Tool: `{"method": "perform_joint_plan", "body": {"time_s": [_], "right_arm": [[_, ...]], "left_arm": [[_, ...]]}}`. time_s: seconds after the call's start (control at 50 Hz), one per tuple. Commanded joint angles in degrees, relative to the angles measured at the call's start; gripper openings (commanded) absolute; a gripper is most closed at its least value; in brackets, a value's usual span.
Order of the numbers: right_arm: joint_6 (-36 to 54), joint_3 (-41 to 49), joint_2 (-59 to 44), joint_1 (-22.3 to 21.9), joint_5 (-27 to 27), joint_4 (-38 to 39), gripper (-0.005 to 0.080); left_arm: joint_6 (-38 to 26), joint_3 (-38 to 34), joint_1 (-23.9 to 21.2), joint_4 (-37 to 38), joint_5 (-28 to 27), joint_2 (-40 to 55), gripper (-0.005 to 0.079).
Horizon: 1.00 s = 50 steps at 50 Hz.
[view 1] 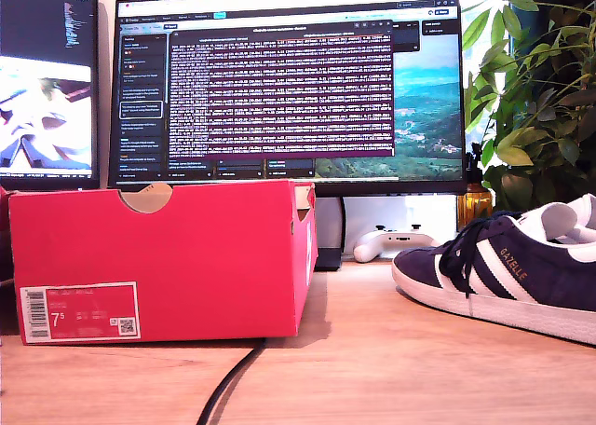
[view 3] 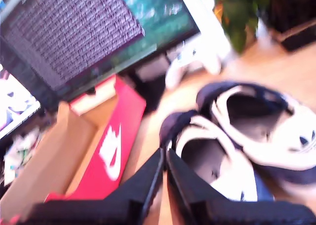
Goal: Pack the blue shoes by picking the first shoe and placing it inside the red shoebox, left side, then picking and rotating the second shoe and placing it in the shoebox
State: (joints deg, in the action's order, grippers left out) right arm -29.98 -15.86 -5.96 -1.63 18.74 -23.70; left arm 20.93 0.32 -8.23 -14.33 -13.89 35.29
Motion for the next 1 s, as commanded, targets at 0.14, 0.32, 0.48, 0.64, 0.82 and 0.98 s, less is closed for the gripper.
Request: {"method": "perform_joint_plan", "body": {"time_s": [0.14,0.32,0.48,0.64,0.82,0.98], "right_arm": [[6.23,-7.82,-10.97,2.01,0.20,-8.31,-0.0010],[13.97,-16.74,-24.00,3.19,-0.46,-14.19,-0.0008],[22.51,-23.87,-36.74,5.14,-0.48,-19.30,-0.0007],[26.99,-28.76,-48.41,7.56,-2.38,-22.97,0.0015],[30.03,-33.22,-58.69,10.95,-5.25,-24.85,0.0371],[33.44,-37.42,-65.42,14.40,-11.32,-27.02,0.0570]], "left_arm": [[-0.37,-1.75,-0.98,-9.81,-0.44,7.58,-0.0021],[-0.15,-1.75,-1.18,-13.62,-0.48,13.00,-0.0021],[0.13,-1.75,-1.18,-17.11,-0.74,15.74,-0.0021],[0.15,-1.70,-1.18,-19.15,-0.72,16.20,-0.0021],[0.13,-1.70,-1.18,-18.73,-0.74,16.20,-0.0021],[0.13,-1.70,-1.18,-18.36,-0.74,16.20,-0.0021]]}}
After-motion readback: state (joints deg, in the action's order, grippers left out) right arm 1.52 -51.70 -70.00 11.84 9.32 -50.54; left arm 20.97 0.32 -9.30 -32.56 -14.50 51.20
